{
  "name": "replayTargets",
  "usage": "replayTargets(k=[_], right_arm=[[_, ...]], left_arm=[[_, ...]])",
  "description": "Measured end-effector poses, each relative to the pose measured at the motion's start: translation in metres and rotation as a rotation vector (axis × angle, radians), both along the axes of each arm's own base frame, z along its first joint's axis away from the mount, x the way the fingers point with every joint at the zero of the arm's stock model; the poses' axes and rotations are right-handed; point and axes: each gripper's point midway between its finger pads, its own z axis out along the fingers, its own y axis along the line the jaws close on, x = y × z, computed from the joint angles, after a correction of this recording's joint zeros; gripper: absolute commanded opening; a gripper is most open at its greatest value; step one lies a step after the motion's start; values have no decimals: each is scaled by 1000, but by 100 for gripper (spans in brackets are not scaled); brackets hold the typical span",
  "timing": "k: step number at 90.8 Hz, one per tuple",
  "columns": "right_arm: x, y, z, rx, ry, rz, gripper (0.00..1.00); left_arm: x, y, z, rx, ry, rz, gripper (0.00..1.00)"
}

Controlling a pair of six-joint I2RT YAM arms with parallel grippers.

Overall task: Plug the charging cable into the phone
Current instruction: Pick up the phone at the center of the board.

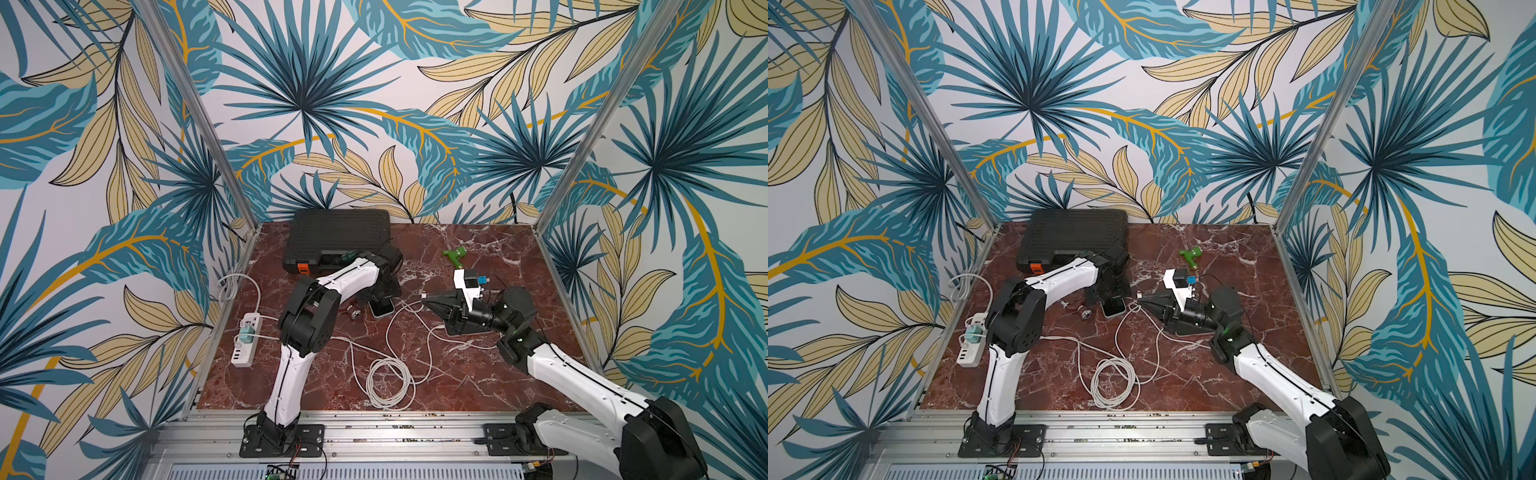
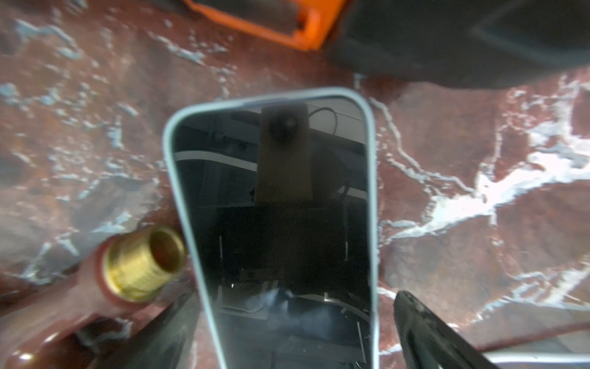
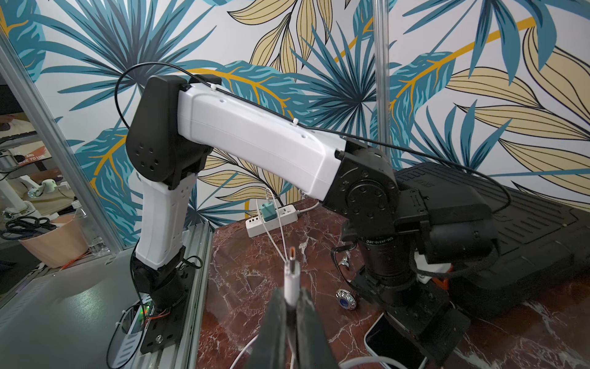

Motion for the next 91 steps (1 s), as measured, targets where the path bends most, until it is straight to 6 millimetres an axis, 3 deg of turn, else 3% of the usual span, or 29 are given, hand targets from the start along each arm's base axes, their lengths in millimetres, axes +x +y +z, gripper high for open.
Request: replayTargets(k=[14, 79, 91], right_arm=[[0, 0, 0, -1, 1, 0, 2], [0, 0, -1, -4, 7, 0, 2], [0, 0, -1, -4, 7, 0, 2]], left_arm=[[8, -2, -2, 16, 3, 9, 100], [5, 11, -8, 83, 4, 38, 97], [6, 11, -8, 83, 7, 39, 89]])
